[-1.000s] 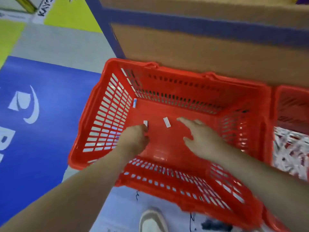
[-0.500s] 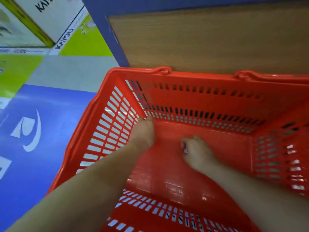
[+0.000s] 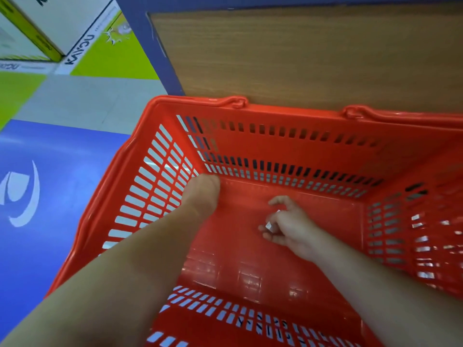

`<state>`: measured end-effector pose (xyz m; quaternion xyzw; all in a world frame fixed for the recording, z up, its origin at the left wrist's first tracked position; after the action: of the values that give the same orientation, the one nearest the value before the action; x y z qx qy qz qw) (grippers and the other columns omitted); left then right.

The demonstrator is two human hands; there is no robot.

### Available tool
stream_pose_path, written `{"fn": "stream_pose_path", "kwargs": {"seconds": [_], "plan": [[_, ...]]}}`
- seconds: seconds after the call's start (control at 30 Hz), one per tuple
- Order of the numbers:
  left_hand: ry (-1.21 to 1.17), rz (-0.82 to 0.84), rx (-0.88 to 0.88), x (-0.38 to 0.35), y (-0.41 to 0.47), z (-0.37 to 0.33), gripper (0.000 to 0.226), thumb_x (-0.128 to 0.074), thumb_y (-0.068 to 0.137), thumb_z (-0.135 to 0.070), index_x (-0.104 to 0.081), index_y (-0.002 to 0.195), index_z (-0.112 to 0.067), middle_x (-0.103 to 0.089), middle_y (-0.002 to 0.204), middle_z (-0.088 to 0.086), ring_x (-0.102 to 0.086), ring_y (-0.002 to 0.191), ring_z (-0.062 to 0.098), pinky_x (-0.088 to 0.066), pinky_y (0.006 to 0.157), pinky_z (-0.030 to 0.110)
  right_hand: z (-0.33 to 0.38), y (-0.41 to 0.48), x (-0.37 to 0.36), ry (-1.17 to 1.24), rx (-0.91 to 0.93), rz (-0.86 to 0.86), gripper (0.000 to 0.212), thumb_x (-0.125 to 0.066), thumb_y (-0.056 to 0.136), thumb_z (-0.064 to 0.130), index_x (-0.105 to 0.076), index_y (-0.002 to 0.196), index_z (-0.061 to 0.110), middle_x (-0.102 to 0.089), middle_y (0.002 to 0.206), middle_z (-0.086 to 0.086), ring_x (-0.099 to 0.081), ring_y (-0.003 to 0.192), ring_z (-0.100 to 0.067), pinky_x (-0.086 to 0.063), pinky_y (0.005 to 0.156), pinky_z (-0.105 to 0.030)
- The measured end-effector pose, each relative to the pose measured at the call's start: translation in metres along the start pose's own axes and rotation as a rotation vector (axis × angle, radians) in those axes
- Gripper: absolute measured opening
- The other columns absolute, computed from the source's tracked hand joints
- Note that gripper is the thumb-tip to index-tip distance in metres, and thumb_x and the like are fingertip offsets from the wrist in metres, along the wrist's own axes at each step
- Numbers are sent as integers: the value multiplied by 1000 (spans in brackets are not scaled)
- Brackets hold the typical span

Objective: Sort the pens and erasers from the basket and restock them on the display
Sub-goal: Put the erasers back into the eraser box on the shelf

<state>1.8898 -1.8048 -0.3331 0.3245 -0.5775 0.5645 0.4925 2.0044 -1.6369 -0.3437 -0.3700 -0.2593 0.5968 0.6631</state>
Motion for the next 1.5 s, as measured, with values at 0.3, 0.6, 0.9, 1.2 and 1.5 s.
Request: {"fn": "stream_pose_path", "kwargs": {"seconds": [0.3,0.6,0.9,1.2,1.5], "plan": [[-1427,1,135,64,-52,-43,25,-66,80,6,-56,71,-14,-59,59,5,-57,49,17,-55,64,44,32,-41,-10,182,-57,239,32,-69,83,35,-68,100,8,-65,75,-8,-53,56,-10,-47,51,-22],[-1761,-89,270,193,-157,-40,26,-67,80,2,-58,89,-21,-58,69,2,-58,70,19,-49,72,39,96,-192,4,27,130,236,14,-69,81,7,-70,95,5,-64,67,0,-46,50,-4,-36,41,-15],[-1842,346,183,383,-264,-61,4,-67,74,-17,-63,76,-19,-53,66,-2,-46,58,9,-32,50,20,235,-400,25,-242,524,34,20,-84,66,13,-73,82,20,-62,71,-14,-46,67,-15,-40,60,-29],[-1854,255,21,545,-321,-98,25,-57,88,-7,-75,92,-23,-40,51,0,-28,43,8,-22,38,14,325,-538,52,182,525,4,24,-79,66,18,-74,90,17,-65,76,-9,-50,65,-22,-42,55,-26],[-1606,159,-274,636,-342,-171,34,-65,83,-11,-70,107,-35,-61,62,-9,-42,54,8,-35,52,10,366,-587,125,393,459,45,31,-72,64,23,-74,89,6,-54,67,-12,-36,49,-10,-30,43,-18]]}}
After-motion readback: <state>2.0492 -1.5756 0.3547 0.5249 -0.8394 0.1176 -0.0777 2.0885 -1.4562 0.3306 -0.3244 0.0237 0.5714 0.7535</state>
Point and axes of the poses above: each hand's wrist, its own y-axis towards the middle knuckle, its own x-axis out of the back of the hand, z = x × y, the point moved 6 cm from there along y, towards the middle knuckle
